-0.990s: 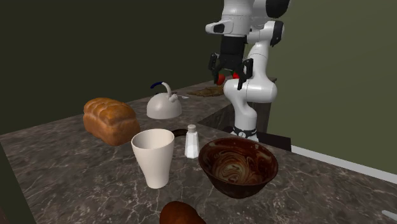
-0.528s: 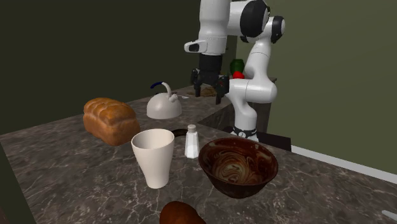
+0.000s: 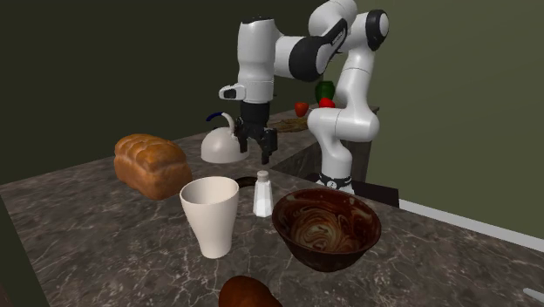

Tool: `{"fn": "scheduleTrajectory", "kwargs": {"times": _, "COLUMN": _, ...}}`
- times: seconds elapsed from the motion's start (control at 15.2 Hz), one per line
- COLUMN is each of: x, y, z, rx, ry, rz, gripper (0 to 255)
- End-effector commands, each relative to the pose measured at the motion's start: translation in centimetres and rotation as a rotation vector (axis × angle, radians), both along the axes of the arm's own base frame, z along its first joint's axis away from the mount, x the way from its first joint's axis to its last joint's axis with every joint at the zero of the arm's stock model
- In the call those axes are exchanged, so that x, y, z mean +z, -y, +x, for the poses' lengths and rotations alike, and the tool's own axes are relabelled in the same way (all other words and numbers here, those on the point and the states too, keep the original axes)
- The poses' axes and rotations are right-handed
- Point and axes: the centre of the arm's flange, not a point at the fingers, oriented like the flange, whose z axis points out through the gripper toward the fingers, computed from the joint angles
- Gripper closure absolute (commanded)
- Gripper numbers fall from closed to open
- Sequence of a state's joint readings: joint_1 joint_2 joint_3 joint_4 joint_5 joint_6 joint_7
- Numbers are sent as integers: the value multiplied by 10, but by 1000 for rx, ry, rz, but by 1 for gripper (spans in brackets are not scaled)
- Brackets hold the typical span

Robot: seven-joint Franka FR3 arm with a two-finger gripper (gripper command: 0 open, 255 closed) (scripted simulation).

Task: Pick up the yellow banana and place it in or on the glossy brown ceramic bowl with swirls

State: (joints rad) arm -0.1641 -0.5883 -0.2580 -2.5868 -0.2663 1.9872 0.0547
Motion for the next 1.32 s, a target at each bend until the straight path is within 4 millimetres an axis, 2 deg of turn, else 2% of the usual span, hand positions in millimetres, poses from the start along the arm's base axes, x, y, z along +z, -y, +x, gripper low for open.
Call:
{"fn": "scheduleTrajectory", "kwargs": {"times": 0.0, "x": -16, "y": 19, "z": 7, "rx": -21, "ry": 12, "rz": -1, "gripper": 0}}
{"fn": "scheduleTrajectory", "kwargs": {"times": 0.13, "x": -31, "y": 40, "z": 12, "rx": -42, "ry": 22, "rz": 0, "gripper": 0}}
{"fn": "scheduleTrajectory", "kwargs": {"times": 0.2, "x": -32, "y": 40, "z": 12, "rx": -42, "ry": 22, "rz": 0, "gripper": 0}}
{"fn": "scheduleTrajectory", "kwargs": {"times": 0.66, "x": -72, "y": 44, "z": 11, "rx": -42, "ry": 22, "rz": 0, "gripper": 0}}
{"fn": "scheduleTrajectory", "kwargs": {"times": 1.19, "x": -72, "y": 44, "z": 11, "rx": -42, "ry": 22, "rz": 0, "gripper": 0}}
{"fn": "scheduleTrajectory", "kwargs": {"times": 1.25, "x": -72, "y": 44, "z": 11, "rx": -42, "ry": 22, "rz": 0, "gripper": 255}}
